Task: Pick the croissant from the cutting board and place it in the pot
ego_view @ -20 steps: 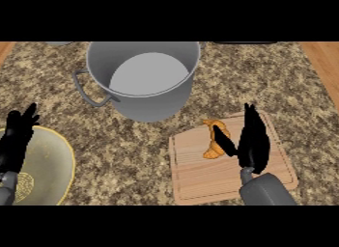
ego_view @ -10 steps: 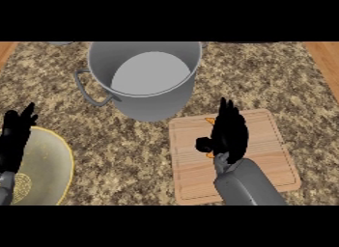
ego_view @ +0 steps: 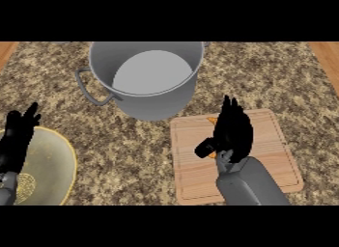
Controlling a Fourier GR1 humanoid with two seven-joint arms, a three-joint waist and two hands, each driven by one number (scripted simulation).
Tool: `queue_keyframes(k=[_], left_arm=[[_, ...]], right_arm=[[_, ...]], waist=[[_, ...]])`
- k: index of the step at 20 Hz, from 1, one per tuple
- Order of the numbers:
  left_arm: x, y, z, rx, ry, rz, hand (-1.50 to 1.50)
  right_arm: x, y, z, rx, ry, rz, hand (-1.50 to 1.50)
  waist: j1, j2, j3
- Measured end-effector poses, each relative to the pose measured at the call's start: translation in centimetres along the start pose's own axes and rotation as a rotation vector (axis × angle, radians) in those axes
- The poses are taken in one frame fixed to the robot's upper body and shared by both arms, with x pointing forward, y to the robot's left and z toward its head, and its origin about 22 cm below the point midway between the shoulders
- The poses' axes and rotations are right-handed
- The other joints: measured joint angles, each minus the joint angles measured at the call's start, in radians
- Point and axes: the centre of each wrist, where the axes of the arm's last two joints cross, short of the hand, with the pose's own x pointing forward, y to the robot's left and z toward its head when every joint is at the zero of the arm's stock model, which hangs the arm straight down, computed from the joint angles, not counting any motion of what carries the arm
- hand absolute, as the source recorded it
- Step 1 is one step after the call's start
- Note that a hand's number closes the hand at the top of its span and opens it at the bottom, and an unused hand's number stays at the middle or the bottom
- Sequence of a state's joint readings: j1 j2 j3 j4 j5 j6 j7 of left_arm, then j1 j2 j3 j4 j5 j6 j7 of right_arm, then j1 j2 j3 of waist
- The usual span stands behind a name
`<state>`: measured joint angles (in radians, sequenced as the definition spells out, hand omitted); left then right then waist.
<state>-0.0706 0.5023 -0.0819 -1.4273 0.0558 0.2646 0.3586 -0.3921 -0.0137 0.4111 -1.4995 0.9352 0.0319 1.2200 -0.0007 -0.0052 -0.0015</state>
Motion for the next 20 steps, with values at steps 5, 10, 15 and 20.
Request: queue_keyframes(k=[5, 10, 15, 20], left_arm=[[0.4, -0.5, 0.2, -0.002, -0.01, 0.001, 0.0], [0.5, -0.3, 0.1, -0.008, -0.007, 0.005, 0.0], [0.7, -0.9, 0.2, -0.008, -0.01, -0.001, 0.0], [0.8, -0.5, -0.2, -0.002, -0.009, -0.001, 0.0]], right_arm=[[-0.5, 0.3, -0.9, 0.017, 0.026, 0.02, -1.5], [-0.7, 1.3, -1.6, 0.017, 0.033, 0.052, -1.5], [-0.7, 1.9, -2.5, 0.018, 0.064, 0.082, -1.5], [-1.5, 2.2, -3.7, 0.047, 0.108, 0.084, -1.5]], waist=[[0.003, 0.003, 0.001], [0.007, 0.005, 0.001], [0.007, 0.005, 0.001], [0.005, 0.005, 0.001]])
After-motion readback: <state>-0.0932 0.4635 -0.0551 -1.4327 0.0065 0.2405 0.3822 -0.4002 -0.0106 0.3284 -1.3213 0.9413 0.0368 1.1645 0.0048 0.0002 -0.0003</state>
